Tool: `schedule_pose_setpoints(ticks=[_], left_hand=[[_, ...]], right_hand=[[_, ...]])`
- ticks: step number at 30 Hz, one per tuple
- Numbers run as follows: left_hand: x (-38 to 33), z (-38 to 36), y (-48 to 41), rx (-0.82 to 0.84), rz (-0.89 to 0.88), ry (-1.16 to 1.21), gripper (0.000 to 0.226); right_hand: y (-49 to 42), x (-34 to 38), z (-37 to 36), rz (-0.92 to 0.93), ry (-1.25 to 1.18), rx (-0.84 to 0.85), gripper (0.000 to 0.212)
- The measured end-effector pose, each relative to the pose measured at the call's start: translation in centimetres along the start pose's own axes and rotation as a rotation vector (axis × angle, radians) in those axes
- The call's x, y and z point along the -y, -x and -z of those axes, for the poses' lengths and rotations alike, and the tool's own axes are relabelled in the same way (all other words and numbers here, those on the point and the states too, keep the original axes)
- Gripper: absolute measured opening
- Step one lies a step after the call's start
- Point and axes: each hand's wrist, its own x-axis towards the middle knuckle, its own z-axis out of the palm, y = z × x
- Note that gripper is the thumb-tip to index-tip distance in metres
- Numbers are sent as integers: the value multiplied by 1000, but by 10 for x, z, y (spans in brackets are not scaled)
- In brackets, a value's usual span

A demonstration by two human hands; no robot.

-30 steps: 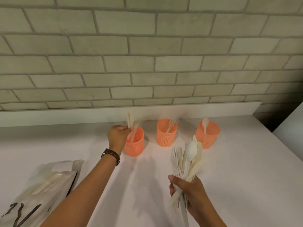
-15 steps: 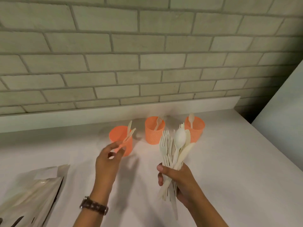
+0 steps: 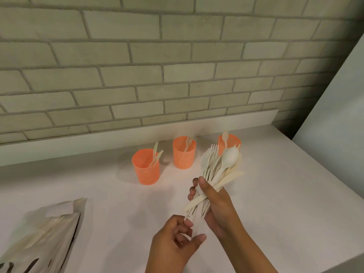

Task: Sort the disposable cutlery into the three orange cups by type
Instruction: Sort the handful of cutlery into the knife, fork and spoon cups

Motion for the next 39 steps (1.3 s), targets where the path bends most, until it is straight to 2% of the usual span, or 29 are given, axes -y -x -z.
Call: schedule_pose_setpoints(ticks=[2,4,5,8,9,10,12,13,15,17,19,21,23,26,29,31,34,39], left_hand=[[-1,2,0,-4,13,88,23],[-1,6,0,-8,9,139,21],[-1,8,-1,0,1,143,21],[-7,14,-1,85,28,167,22],[-9,17,-1,140,45,165,24],[-12,21,-2,206,55,161,27],[-15,30,-4,317,77,169,27],[-16,34,-5,348,99,179,26],[-16,40,-10,360,158,203,34],[-18,40,-19,290,201,272,39],[-24,33,-30,158,175,274,33],[-35,19,-47,7,105,273,17],[-49,-1,-70,-134,28,288,1],[-64,-28,-123,-295,-94,256,6],[-67,-51,-186,-406,-236,69,14],[-62,-64,-225,-498,-263,-106,13],[-48,-77,-264,-638,-199,-385,11],[-20,-83,-283,-652,-56,-710,14]], right_hand=[[3,-1,-1,25,-29,-22,50],[4,1,0,46,-85,-77,36],[5,3,1,51,-94,-114,38],[2,6,11,78,-91,-224,74],[2,8,14,96,-93,-255,78],[1,10,19,113,-86,-275,76],[-1,16,30,145,-91,-296,50],[-2,19,35,150,-103,-296,36],[-4,28,48,130,-87,-279,23],[-7,35,61,105,-22,-283,18],[-11,39,76,72,42,-279,12],[-13,43,90,36,107,-252,8],[-15,47,105,-15,188,-206,12],[-20,59,127,-88,303,-141,18],[-27,72,150,-139,325,-106,20],[-33,81,165,-156,329,-76,26],[-42,95,184,-170,340,-40,34],[-55,112,206,-188,312,-11,29]])
